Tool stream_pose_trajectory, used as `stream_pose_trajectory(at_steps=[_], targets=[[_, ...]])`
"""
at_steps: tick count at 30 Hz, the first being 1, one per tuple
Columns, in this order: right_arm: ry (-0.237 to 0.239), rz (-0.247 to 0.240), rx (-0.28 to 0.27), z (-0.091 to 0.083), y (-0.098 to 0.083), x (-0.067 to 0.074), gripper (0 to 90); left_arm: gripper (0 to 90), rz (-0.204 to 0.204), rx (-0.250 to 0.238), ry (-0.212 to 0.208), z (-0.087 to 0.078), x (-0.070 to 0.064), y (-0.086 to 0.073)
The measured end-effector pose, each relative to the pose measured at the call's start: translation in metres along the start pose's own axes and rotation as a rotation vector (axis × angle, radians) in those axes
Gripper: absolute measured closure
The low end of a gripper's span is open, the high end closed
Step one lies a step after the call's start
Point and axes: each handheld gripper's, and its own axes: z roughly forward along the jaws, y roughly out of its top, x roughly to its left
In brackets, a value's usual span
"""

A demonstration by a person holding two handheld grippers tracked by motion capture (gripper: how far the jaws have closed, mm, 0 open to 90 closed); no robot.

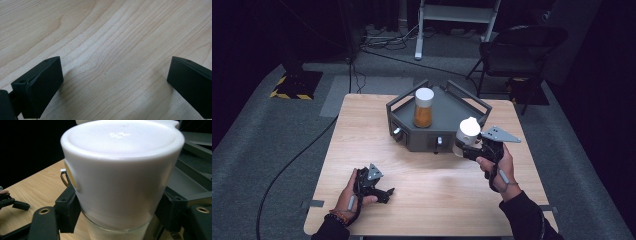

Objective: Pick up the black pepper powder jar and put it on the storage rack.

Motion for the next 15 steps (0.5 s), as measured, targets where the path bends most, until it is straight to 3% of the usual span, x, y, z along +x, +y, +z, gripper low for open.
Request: stream_pose_trajectory(at_steps=[15], targets=[[-0.054, -0.017, -0.014, 0.003, 0.026, -0.003, 30.1, 0.4, 0.000, 0.000, 0.000, 0.000, 0.000, 0.000]])
